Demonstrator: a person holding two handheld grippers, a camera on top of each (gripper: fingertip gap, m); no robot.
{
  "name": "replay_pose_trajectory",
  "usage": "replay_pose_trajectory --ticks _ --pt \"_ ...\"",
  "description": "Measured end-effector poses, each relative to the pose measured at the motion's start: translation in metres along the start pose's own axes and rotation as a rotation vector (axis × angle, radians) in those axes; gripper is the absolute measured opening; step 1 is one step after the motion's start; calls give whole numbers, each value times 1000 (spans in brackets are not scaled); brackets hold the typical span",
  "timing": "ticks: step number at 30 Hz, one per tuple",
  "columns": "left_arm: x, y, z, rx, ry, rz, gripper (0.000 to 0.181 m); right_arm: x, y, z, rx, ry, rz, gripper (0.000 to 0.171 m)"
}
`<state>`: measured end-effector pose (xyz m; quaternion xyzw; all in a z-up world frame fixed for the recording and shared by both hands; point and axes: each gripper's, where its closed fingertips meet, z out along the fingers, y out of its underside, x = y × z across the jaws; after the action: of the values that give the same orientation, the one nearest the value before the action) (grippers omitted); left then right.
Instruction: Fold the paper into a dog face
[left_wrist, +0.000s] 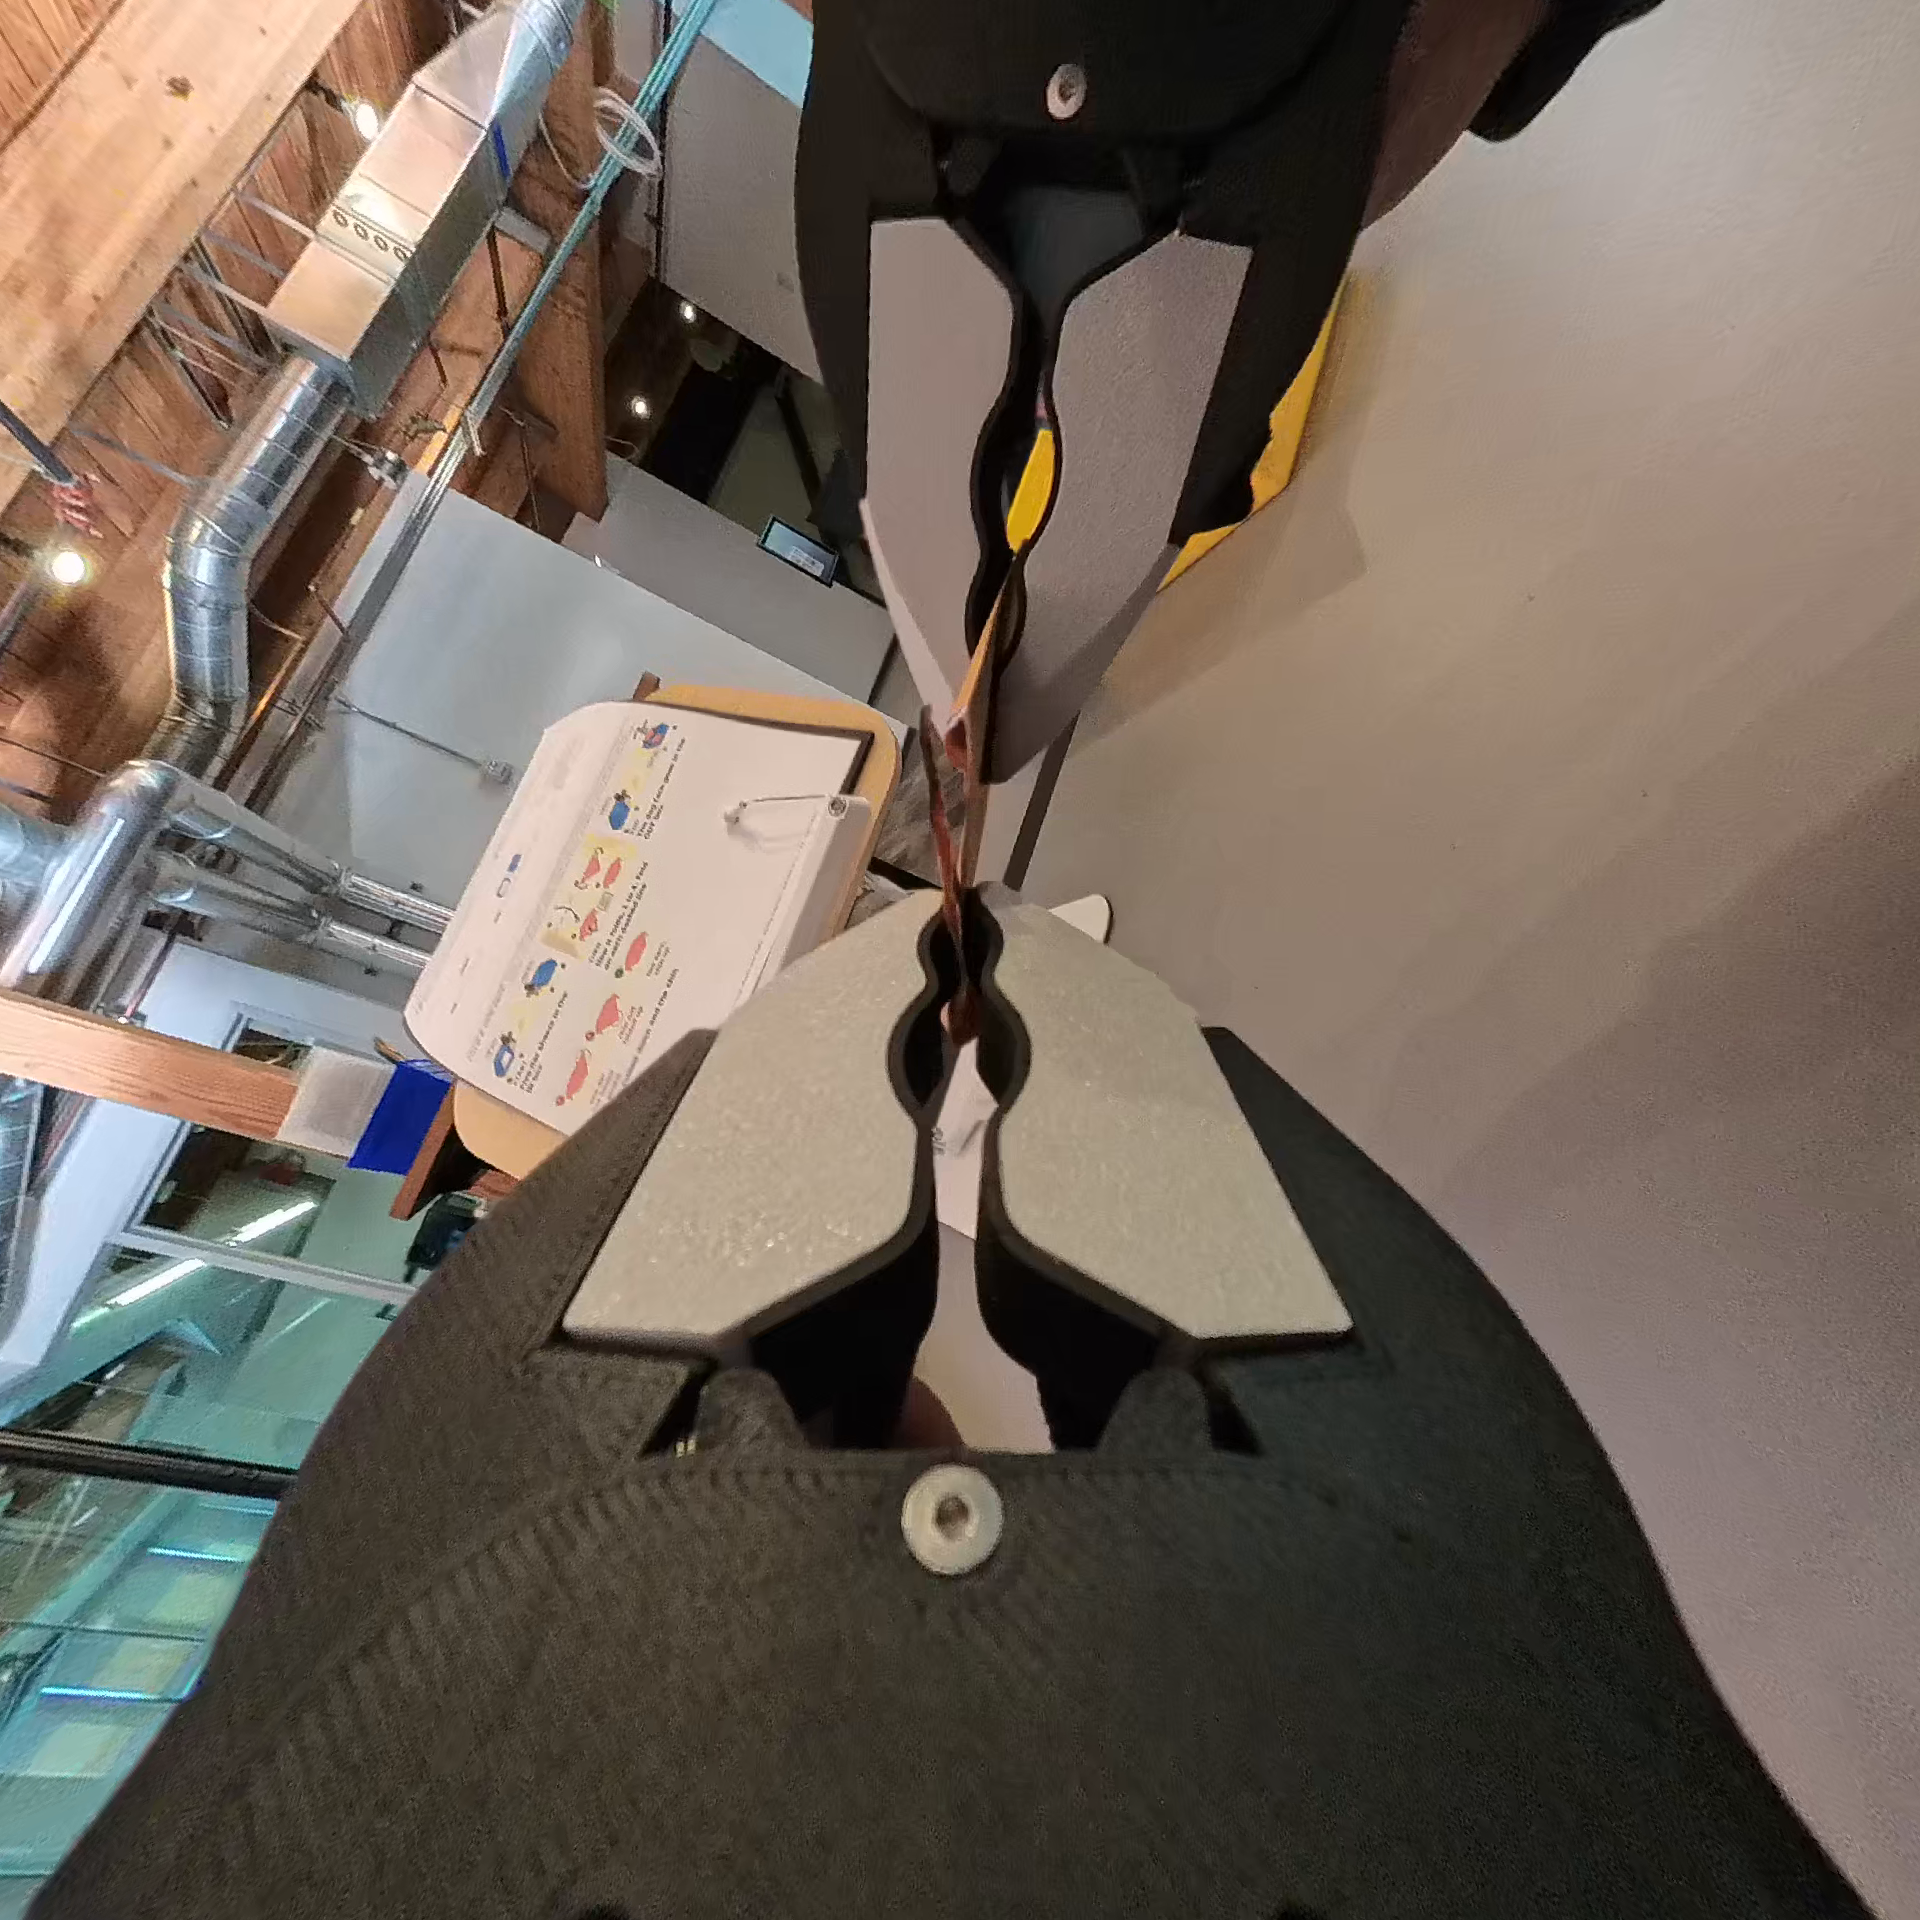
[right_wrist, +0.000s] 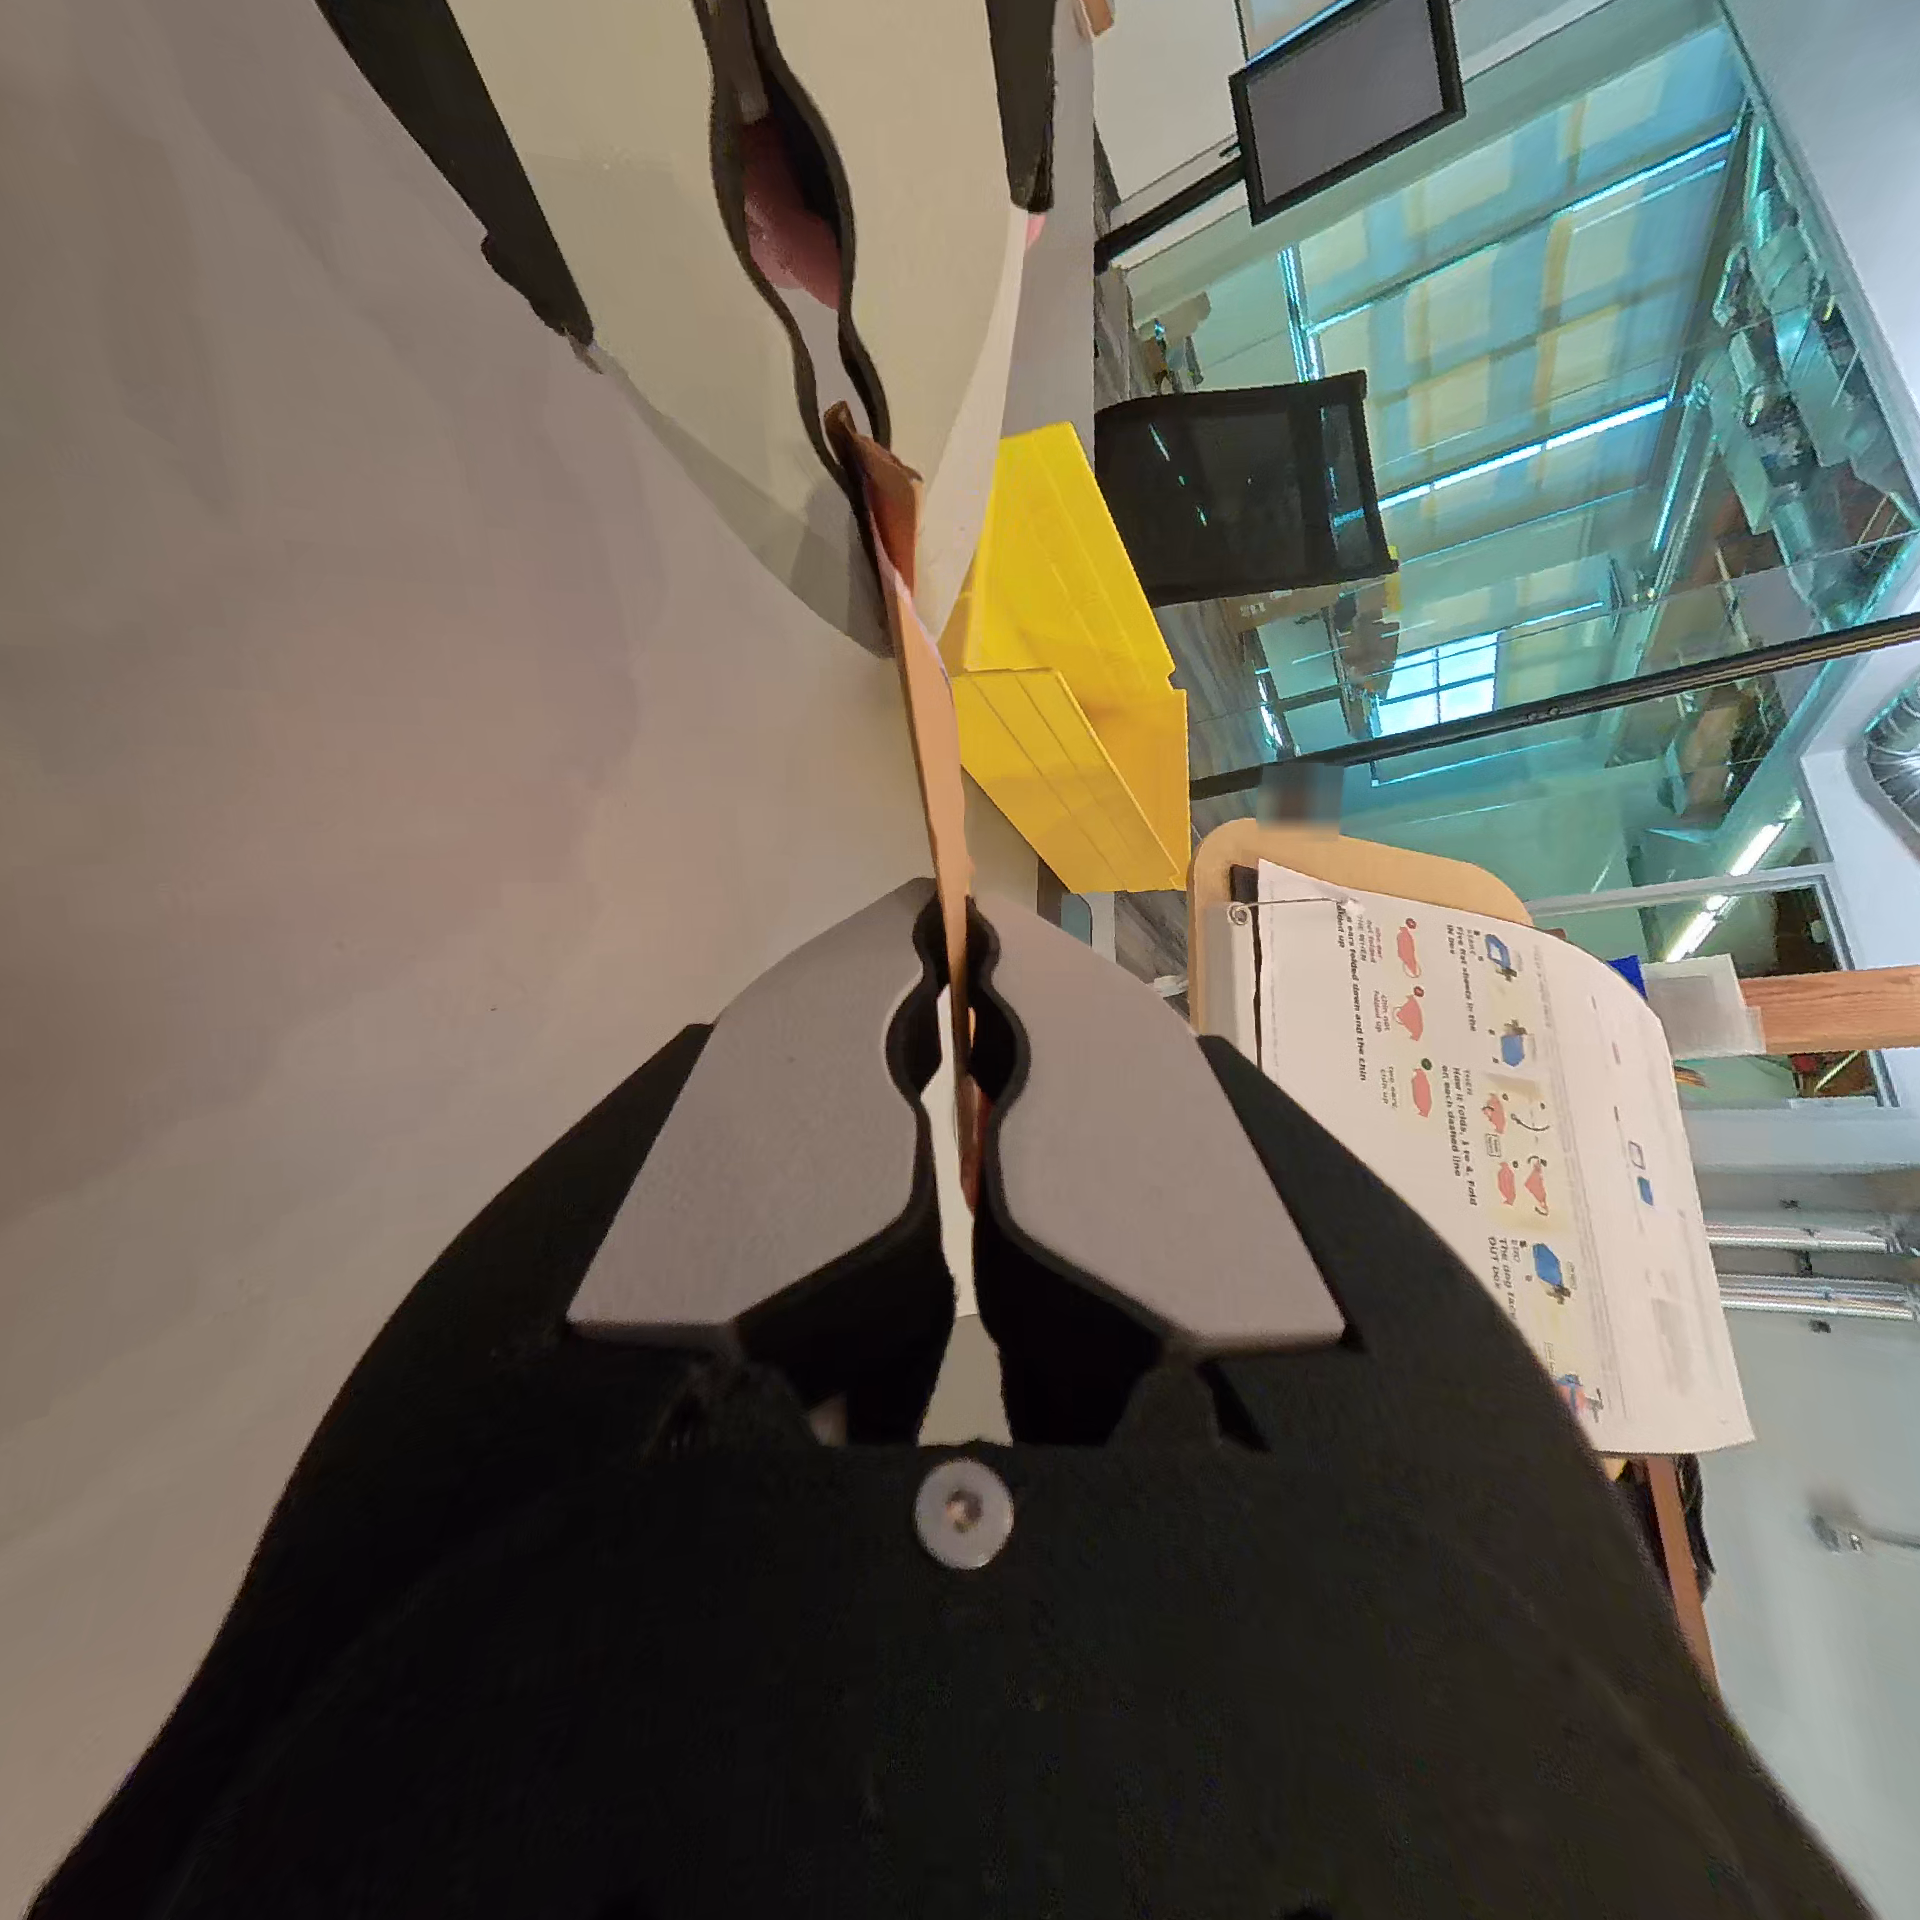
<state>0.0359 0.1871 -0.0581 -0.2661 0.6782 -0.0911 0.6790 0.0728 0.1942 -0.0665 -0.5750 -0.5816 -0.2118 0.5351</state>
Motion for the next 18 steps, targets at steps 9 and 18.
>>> replay_pose_trajectory --ticks 9,18 --pt "-7 -8 -3 18 -54 14 3 6 -1 -7 57 -5 79 0" --pt "-14 -14 -5 34 -85 20 0 12 -4 -13 101 -5 131 1"
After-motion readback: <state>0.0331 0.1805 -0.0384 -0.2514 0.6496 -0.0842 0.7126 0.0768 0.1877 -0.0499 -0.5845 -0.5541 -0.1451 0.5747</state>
